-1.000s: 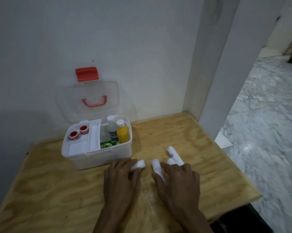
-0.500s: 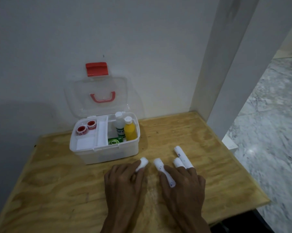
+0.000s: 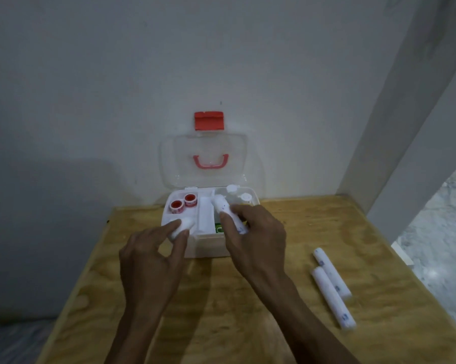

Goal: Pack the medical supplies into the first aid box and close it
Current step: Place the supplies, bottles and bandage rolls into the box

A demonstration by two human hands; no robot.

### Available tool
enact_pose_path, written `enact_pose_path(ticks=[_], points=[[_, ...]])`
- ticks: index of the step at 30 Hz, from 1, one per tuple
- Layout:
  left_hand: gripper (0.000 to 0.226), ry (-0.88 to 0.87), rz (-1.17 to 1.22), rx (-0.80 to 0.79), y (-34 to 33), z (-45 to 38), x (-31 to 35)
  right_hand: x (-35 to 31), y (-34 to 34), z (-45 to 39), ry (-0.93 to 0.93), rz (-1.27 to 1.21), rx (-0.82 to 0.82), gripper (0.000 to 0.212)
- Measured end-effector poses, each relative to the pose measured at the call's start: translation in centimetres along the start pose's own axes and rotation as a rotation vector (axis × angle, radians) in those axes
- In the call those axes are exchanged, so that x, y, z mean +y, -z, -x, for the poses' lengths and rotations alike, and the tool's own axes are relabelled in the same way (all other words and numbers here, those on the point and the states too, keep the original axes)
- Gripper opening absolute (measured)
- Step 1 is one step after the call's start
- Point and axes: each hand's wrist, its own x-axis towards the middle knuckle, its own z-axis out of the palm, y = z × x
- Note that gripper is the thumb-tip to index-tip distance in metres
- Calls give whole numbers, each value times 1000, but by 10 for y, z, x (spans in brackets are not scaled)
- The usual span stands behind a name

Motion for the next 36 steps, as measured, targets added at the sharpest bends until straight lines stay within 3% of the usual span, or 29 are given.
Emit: enact_pose_path(ticks=[5,13,27,36], points=[[27,20,-50,-58,-5,-28,-12,-19,-44,-28,-49,113,-133,36],[30,-6,-211,-129,-26,-54,-26,-28,-69,-44,-128,292,-192,36],[35,9,-401,-209,-31,-58,-33,-22,-82,-44,-157,298,-257,34],[31,18,-332,-184,-36,-60,-35,-14,-80,-44,-131,298,-275,29]])
